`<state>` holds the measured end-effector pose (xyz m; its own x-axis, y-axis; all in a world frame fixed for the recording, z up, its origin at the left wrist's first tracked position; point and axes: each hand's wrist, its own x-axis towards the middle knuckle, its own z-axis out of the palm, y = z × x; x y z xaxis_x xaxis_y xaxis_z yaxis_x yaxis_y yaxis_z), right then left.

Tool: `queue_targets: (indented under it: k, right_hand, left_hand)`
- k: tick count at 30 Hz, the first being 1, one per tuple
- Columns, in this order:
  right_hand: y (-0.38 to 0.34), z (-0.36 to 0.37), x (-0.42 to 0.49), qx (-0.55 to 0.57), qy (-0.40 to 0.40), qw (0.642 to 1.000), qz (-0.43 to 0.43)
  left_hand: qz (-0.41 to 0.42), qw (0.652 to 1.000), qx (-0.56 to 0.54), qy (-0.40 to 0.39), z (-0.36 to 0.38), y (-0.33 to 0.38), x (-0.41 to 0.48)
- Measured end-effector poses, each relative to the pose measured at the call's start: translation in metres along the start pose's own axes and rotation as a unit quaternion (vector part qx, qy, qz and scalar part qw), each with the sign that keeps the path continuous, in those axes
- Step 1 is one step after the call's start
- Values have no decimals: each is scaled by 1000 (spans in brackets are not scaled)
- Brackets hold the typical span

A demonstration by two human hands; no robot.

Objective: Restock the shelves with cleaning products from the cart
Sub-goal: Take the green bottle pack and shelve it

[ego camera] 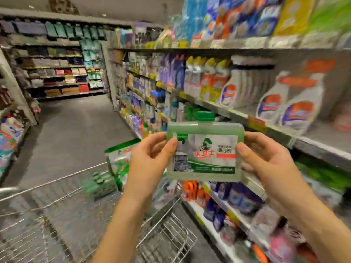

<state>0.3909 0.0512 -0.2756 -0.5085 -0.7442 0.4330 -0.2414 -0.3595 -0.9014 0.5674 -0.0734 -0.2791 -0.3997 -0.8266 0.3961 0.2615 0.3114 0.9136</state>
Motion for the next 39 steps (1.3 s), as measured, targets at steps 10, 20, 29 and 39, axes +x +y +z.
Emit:
queue_targets:
  k: [10,20,29,39]
  right_hand:
    - [-115,-179,-144,-113,187,975,-50]
    - [-204,-330,-279,-196,271,936,-112]
    - [-251,-413,-297,-281,295,902,-143]
    - [-320,-511,-202,-329,343,858,-194]
  left_hand:
    - [54,980,-87,-172,199,62,-91]
    - [81,951,-148,-258,370,116,-212]
    - [148,922,-158,-321,474,162,-227]
    - [314,866,-119,-370,605,226,-138]
